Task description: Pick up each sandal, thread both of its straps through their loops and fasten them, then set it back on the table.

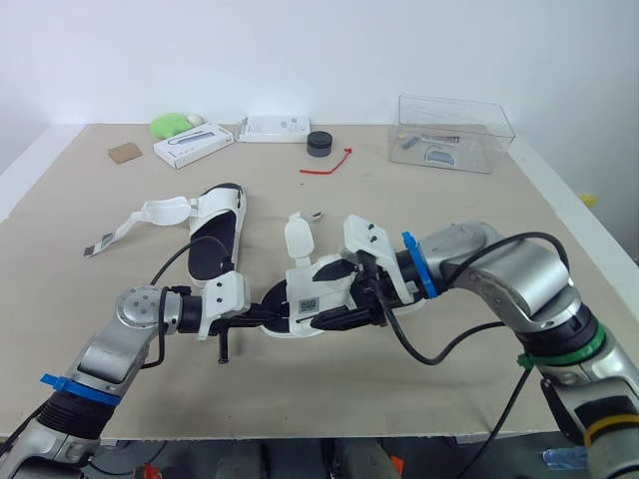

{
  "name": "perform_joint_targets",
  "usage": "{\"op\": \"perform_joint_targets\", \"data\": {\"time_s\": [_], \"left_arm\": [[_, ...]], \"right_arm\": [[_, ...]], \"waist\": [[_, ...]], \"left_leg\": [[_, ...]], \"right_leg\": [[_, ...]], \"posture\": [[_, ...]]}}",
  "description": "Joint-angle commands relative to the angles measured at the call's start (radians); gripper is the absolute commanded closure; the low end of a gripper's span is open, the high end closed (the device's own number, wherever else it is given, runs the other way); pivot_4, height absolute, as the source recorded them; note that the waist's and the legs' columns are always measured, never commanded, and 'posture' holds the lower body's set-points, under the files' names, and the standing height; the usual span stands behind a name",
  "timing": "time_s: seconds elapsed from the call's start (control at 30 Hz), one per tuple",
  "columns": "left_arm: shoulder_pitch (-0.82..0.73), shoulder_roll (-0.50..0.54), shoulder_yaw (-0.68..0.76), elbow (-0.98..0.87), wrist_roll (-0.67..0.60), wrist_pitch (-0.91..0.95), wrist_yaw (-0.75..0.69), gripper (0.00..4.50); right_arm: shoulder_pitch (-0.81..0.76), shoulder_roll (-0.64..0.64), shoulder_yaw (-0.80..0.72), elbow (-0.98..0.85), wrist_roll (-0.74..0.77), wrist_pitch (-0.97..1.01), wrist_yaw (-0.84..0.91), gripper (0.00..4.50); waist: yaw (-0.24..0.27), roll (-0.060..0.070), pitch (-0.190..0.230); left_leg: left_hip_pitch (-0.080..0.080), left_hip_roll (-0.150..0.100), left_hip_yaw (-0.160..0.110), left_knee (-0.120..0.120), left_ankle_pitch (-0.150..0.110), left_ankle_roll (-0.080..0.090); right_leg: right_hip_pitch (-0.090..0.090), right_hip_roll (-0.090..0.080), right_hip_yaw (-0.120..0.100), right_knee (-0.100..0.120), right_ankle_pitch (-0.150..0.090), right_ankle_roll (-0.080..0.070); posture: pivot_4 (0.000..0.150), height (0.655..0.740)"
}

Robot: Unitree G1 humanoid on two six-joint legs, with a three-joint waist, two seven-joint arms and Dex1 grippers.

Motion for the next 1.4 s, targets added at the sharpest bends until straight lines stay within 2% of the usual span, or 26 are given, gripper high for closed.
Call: {"op": "perform_joint_targets", "data": {"time_s": [0.03,0.13,0.33,0.57,0.83,0.93,1.07,1.2,1.3,1.4], "left_arm": [[0.002,-0.004,0.003,-0.021,0.002,-0.010,0.004,4.50],[0.005,-0.008,-0.001,-0.024,0.005,-0.011,0.007,4.50],[0.010,-0.016,-0.006,-0.025,0.011,-0.014,0.012,4.50],[0.009,-0.019,-0.007,-0.024,0.013,-0.010,0.016,4.50],[0.006,-0.022,-0.008,-0.011,0.014,-0.014,0.012,4.50],[0.002,-0.021,-0.005,-0.007,0.012,-0.012,0.009,4.50],[-0.007,-0.020,-0.002,0.000,0.008,-0.011,0.005,4.50],[-0.011,-0.020,-0.001,0.004,0.008,-0.014,0.002,4.50],[-0.012,-0.020,0.000,0.008,0.010,-0.015,-0.001,4.50],[-0.014,-0.021,0.003,0.012,0.010,-0.013,-0.001,4.50]], "right_arm": [[-0.033,-0.030,0.022,-0.019,-0.008,0.068,0.020,0.40],[-0.046,-0.046,0.049,-0.014,-0.031,0.078,0.031,1.51],[-0.044,-0.048,0.068,0.008,-0.062,0.087,0.044,4.45],[-0.022,-0.042,0.032,0.014,-0.067,0.029,0.076,4.45],[0.101,0.033,-0.110,0.067,-0.138,-0.503,0.159,4.45],[0.130,0.059,-0.145,0.091,-0.149,-0.603,0.166,4.45],[0.166,0.145,-0.194,0.241,-0.327,-1.108,0.103,4.45],[0.115,0.164,-0.175,0.533,-0.545,-1.785,0.062,4.45],[0.085,0.151,-0.151,0.682,-0.593,-2.127,0.046,4.45],[0.064,0.138,-0.129,0.770,-0.616,-2.380,-0.001,4.45]], "waist": [[0.001,0.000,0.000],[0.001,0.000,0.000],[0.002,0.000,0.000],[0.002,0.000,0.000],[0.001,0.000,0.000],[0.001,0.000,0.000],[0.001,0.000,0.000],[0.001,0.000,0.000],[0.001,0.000,0.000],[0.001,0.000,0.000]], "left_leg": [[0.000,0.000,0.000,0.000,0.000,0.000],[-0.001,0.000,0.000,0.000,0.000,0.000],[-0.001,0.000,0.000,0.000,0.000,0.000],[-0.001,0.000,0.000,0.000,0.000,0.000],[-0.001,0.000,0.000,0.000,0.000,0.000],[-0.001,0.000,0.000,0.000,0.000,0.000],[0.000,0.000,0.000,0.000,0.000,0.000],[0.001,0.000,0.002,0.000,0.000,0.000],[0.001,0.000,0.004,-0.001,0.000,0.000],[0.002,0.000,0.005,-0.002,0.000,0.000]], "right_leg": [[0.000,0.000,0.000,0.000,0.000,0.000],[0.000,0.000,0.000,0.000,0.000,0.000],[0.000,0.000,-0.002,0.000,-0.001,0.002],[0.000,0.000,-0.002,0.000,-0.001,0.002],[0.000,0.001,-0.002,-0.001,-0.002,0.003],[0.000,0.001,-0.002,-0.001,-0.001,0.003],[0.000,0.002,-0.002,-0.001,-0.001,0.003],[0.000,0.004,-0.001,-0.001,-0.001,0.003],[0.000,0.005,0.002,-0.001,0.000,0.003],[0.000,0.004,0.007,-0.001,0.003,-0.003]], "posture": [[0.150,0.7261],[0.150,0.7261],[0.150,0.7261],[0.150,0.7261],[0.150,0.7261],[0.150,0.7261],[0.150,0.7261],[0.150,0.7261],[0.150,0.7261],[0.150,0.7261]]}}
